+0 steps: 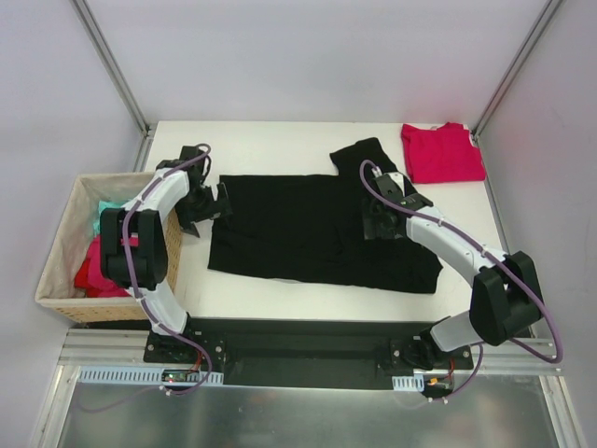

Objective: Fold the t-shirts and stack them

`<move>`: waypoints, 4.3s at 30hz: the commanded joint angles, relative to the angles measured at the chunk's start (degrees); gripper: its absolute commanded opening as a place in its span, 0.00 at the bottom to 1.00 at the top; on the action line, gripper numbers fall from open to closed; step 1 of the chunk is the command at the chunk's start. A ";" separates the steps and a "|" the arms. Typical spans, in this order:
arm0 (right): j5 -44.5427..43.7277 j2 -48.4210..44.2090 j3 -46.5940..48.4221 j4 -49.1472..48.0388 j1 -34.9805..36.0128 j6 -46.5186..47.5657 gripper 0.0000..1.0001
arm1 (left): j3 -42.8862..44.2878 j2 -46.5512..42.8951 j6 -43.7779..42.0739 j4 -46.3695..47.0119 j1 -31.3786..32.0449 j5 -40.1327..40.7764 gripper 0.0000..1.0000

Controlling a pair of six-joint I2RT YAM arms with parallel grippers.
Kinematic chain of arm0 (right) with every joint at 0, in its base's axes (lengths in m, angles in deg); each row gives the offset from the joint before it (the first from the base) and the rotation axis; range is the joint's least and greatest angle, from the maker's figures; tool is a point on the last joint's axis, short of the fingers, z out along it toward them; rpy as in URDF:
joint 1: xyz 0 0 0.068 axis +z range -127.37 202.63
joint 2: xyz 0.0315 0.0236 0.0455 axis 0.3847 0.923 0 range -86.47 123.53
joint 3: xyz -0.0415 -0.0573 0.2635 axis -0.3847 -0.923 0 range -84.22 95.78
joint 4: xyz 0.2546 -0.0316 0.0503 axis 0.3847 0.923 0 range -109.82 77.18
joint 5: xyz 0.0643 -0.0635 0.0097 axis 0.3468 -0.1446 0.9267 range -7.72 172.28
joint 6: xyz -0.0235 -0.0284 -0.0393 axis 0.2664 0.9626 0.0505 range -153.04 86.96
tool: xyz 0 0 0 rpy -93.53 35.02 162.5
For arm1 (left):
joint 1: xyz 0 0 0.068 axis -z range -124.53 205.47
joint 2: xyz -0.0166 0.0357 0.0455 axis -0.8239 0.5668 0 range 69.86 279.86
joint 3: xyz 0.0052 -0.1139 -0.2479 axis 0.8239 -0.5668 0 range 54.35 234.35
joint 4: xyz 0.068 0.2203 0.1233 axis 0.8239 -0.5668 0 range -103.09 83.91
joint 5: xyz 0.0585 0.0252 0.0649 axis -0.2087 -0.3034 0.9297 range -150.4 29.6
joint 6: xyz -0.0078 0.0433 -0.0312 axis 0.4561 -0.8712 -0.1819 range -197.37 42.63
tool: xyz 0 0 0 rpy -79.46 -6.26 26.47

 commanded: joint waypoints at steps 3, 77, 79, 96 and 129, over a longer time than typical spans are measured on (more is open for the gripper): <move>3.24 6.59 8.06 -0.42 5.43 1.46 0.88 | -2.89 -11.22 0.23 -1.21 0.57 -1.97 0.99; 1.04 21.72 11.60 -3.58 10.72 1.02 0.65 | -15.46 -2.00 -2.06 5.03 5.32 -14.19 0.99; 1.04 21.90 11.77 -3.49 10.54 1.02 0.62 | -15.55 -2.27 -2.06 5.03 5.32 -14.19 0.99; -0.98 24.71 16.51 -0.77 9.66 1.72 0.01 | -16.70 -4.29 -1.79 5.29 5.23 -14.37 0.99; -1.16 27.26 20.57 0.55 2.19 2.86 0.01 | -17.22 -5.52 -1.62 5.29 5.15 -13.76 0.99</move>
